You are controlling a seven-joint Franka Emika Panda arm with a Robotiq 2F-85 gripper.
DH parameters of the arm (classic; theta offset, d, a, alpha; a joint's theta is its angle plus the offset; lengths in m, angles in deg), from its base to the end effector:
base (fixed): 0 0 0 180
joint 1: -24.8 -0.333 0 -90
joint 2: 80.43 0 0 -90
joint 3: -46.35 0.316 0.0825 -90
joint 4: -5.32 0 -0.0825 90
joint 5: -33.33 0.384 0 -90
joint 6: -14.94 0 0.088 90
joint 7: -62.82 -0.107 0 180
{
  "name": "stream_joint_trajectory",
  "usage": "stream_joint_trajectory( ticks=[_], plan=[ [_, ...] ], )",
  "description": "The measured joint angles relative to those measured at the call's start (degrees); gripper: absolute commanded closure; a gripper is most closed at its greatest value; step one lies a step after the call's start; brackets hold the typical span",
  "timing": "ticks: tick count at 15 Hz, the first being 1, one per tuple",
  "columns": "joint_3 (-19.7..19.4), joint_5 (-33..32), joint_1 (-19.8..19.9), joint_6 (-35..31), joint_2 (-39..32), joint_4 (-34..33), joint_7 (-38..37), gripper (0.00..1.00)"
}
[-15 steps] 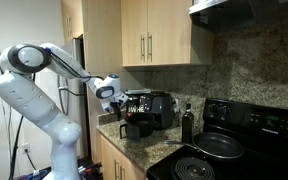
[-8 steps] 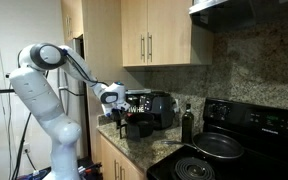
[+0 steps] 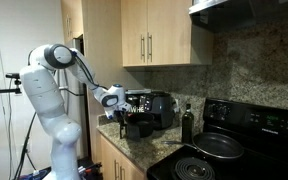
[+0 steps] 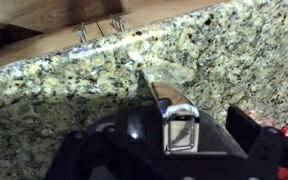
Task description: Put the drawer back in the air fryer
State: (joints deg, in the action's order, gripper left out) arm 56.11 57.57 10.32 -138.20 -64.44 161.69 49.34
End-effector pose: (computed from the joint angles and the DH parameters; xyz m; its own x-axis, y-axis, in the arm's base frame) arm 0.3783 0.1536 0.3287 0.9743 -0.1849 0.1283 -0.1478 -0.9557 -0.2547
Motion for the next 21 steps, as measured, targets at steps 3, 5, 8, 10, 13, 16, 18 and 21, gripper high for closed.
stream_joint_trajectory(
  ticks=[3,5,8,10,13,16,18,21],
  plan=[
    [0.97,-4.08,0.34,-3.83,-2.76,0.0,-3.23,0.42],
    [1.9,-8.71,1.45,-6.58,-4.76,0.02,-6.4,0.56],
    [3.83,-19.45,4.79,-9.95,-6.8,0.02,-13.61,0.76],
    [5.4,-28.25,7.76,-11.01,-6.98,-0.02,-19.67,0.84],
    [7.26,-40.14,11.36,-11.19,-5.86,-0.11,-28.91,0.89],
    [8.91,-47.91,13.05,-11.18,-5.12,-0.1,-34.78,0.9],
    [9.04,-48.21,12.32,-11.16,-4.99,-0.06,-34.62,0.9],
    [9.04,-47.23,9.55,-11.23,-5.1,-0.16,-30.85,0.9]
  ],
)
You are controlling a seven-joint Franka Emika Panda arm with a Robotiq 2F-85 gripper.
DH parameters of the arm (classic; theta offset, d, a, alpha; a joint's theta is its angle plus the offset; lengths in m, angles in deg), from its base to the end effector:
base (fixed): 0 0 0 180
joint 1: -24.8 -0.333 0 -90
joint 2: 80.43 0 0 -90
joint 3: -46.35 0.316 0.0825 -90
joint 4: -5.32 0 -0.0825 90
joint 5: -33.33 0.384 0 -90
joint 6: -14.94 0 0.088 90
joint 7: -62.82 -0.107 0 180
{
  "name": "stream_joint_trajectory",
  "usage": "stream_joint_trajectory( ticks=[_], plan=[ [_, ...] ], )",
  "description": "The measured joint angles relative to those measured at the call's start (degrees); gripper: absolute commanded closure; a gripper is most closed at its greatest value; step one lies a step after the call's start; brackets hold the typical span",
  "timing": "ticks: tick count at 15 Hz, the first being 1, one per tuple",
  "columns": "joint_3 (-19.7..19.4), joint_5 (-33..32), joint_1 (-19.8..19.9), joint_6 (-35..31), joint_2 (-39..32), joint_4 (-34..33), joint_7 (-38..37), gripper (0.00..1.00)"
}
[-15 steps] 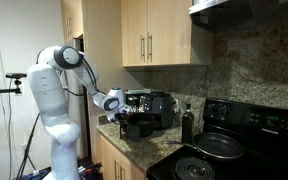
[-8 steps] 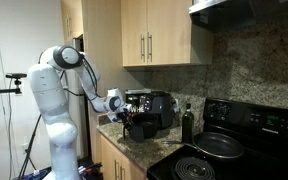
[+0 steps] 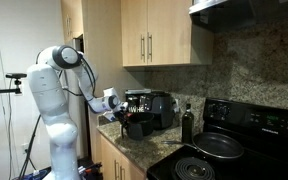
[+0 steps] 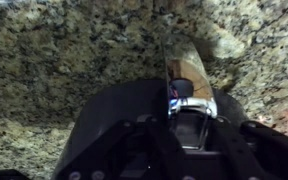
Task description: Put the drawer back in the air fryer
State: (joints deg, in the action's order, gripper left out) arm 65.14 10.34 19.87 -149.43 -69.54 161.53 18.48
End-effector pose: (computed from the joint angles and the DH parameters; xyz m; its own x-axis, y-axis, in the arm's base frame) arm 0.3791 0.1864 0.3096 0.9284 0.0178 0.3713 0.0107 -0.9997 0.0212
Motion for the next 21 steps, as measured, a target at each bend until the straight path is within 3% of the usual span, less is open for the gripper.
stream_joint_trajectory(
  ticks=[6,10,13,17,21],
  plan=[
    [-2.25,3.16,-1.99,3.01,-0.58,-2.9,7.74,0.9],
    [-4.66,15.55,-3.0,12.63,-1.43,-8.76,22.01,0.9],
    [-4.82,20.42,-4.76,25.1,-1.43,-17.37,26.82,0.9],
    [-4.26,19.46,-5.64,34.23,-2.32,-25.88,25.7,0.9],
    [-4.24,13.44,-5.41,32.7,-6.21,-26.96,18.95,0.9]
  ],
)
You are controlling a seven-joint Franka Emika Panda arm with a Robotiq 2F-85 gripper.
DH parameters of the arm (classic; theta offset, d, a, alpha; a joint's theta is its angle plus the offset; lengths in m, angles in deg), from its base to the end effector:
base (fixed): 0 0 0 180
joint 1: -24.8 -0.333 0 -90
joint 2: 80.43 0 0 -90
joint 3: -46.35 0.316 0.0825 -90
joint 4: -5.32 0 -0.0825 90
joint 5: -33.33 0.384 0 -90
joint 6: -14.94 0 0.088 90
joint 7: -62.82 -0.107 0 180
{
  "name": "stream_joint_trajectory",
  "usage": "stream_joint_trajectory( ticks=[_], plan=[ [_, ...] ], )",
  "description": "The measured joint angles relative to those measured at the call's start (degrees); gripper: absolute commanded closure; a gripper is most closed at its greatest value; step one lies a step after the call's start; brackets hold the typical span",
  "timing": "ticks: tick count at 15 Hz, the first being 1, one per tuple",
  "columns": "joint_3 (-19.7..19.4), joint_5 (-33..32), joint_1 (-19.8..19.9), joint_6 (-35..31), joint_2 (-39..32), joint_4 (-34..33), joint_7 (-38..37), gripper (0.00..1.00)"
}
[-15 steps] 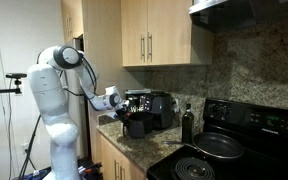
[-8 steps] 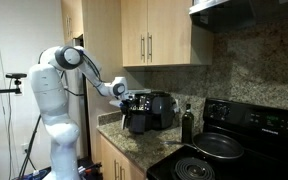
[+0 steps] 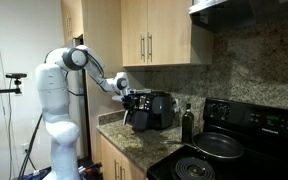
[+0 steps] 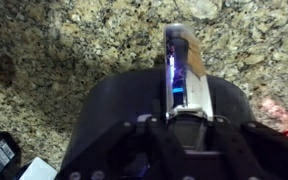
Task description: Put the drawer back in the air fryer
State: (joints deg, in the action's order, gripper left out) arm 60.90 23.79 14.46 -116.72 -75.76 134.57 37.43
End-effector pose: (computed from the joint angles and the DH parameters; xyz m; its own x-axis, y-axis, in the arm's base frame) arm 0.4731 0.2168 0.4083 0.9807 0.1015 0.1672 0.0866 -0.9918 0.0937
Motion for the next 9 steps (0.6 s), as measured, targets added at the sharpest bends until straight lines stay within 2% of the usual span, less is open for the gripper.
stream_joint_trajectory(
  ticks=[5,9],
  plan=[
    [-1.21,-13.36,0.17,-9.45,-6.69,2.79,-12.61,0.9],
    [-1.92,-15.31,-0.34,-14.45,-7.69,3.66,-15.05,0.9]
  ],
)
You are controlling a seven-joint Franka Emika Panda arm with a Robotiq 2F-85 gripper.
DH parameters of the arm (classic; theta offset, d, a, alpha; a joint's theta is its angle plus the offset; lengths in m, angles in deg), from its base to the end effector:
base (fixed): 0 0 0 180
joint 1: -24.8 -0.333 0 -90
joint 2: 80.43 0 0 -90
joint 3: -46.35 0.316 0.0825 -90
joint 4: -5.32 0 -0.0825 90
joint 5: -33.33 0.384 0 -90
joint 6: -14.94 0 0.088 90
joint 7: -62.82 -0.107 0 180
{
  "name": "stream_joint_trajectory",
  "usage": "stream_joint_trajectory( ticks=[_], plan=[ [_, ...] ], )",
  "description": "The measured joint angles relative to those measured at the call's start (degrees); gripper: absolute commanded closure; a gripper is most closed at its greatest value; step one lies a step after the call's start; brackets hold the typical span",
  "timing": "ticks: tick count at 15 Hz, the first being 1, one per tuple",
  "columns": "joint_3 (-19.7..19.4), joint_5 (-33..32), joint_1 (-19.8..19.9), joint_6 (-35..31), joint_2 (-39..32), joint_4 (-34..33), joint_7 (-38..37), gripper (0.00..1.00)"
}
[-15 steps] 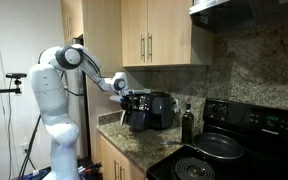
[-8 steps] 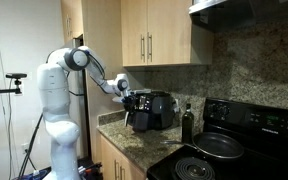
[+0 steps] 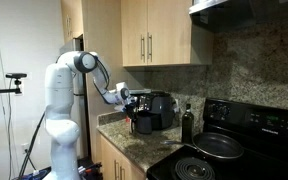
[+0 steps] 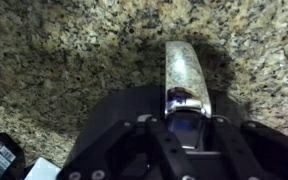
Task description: Put the drawer back in the air fryer
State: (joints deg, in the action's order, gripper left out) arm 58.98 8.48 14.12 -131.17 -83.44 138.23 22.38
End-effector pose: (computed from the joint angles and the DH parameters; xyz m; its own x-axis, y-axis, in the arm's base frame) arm 0.4846 0.2147 0.3359 0.9580 0.0571 0.2810 0.0206 -0.9911 0.1314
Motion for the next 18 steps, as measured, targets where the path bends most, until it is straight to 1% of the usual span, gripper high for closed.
stream_joint_trajectory(
  ticks=[2,5,6,8,9,14,18],
  plan=[
    [0.02,0.41,-0.64,-1.03,0.33,-0.04,0.76,0.9],
    [0.17,1.22,-1.77,-0.8,1.63,-0.22,1.41,0.9],
    [0.15,1.67,-1.77,-0.7,2.03,-0.23,1.35,0.65],
    [0.1,1.74,-1.78,-0.7,1.91,-0.12,1.18,0.65],
    [0.1,1.74,-1.78,-0.7,1.76,-0.09,1.13,0.9],
    [-0.55,1.74,-1.72,-0.81,0.07,-1.06,0.85,0.9],
    [-2.25,2.21,-1.68,-0.86,-3.42,-7.2,0.83,0.9]
  ],
)
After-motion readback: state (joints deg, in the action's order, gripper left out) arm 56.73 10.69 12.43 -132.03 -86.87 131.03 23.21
